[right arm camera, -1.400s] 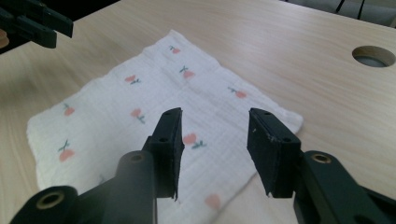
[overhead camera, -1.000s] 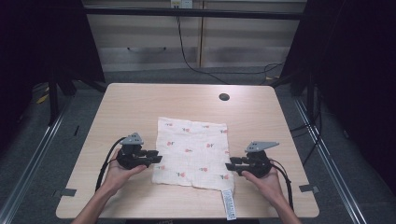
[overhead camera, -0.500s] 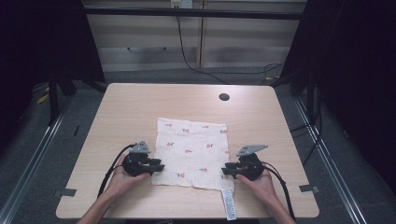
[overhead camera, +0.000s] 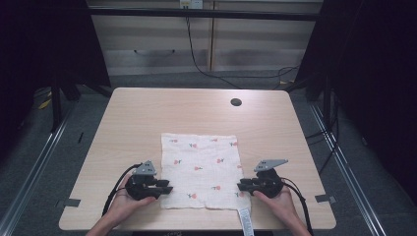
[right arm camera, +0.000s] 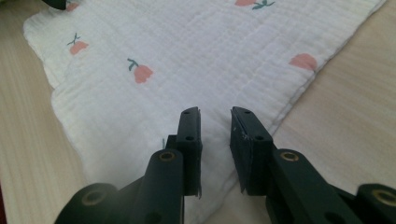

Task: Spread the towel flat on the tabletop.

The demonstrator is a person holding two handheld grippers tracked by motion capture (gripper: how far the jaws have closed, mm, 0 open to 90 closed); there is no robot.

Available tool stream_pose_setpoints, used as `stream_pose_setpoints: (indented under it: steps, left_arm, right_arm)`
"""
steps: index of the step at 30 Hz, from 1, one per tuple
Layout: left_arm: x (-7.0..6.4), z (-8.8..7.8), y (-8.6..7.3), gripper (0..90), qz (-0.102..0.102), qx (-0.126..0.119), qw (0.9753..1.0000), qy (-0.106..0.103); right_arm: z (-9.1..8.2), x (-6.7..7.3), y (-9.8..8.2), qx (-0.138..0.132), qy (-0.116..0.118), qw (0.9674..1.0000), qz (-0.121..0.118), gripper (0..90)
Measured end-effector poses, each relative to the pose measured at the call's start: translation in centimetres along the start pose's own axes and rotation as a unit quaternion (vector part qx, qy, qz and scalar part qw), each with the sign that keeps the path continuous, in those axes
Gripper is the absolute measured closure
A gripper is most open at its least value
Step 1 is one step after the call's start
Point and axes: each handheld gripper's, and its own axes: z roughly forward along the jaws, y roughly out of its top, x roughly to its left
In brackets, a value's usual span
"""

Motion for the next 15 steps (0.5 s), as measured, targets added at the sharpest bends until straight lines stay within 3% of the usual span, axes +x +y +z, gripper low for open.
stream_pose_setpoints:
  steps: [6, 10, 12, 15]
  left_arm:
    - [-0.8, -0.3, -0.5, 65.5, 0.011, 0.000, 0.9999, -0.005]
    - [-1.3, -0.4, -0.7, 65.5, 0.009, 0.001, 0.9999, -0.010]
    - [-2.0, -0.5, -0.9, 65.2, -0.002, 0.004, 0.9998, -0.019]
    - [-2.7, -0.7, -1.3, 63.5, 0.013, 0.006, 0.9997, -0.018]
  right_arm:
    - [-0.7, 1.3, -0.8, 0.009, -0.015, 0.9998, -0.010, 75.6]
    - [-1.4, 1.7, -1.9, 0.004, 0.007, 1.0000, 0.003, 76.4]
    - [-1.6, 2.0, -2.2, 0.006, 0.009, 0.9999, 0.004, 76.4]
    - [-2.1, 2.5, -2.9, 0.006, 0.017, 0.9998, 0.005, 76.1]
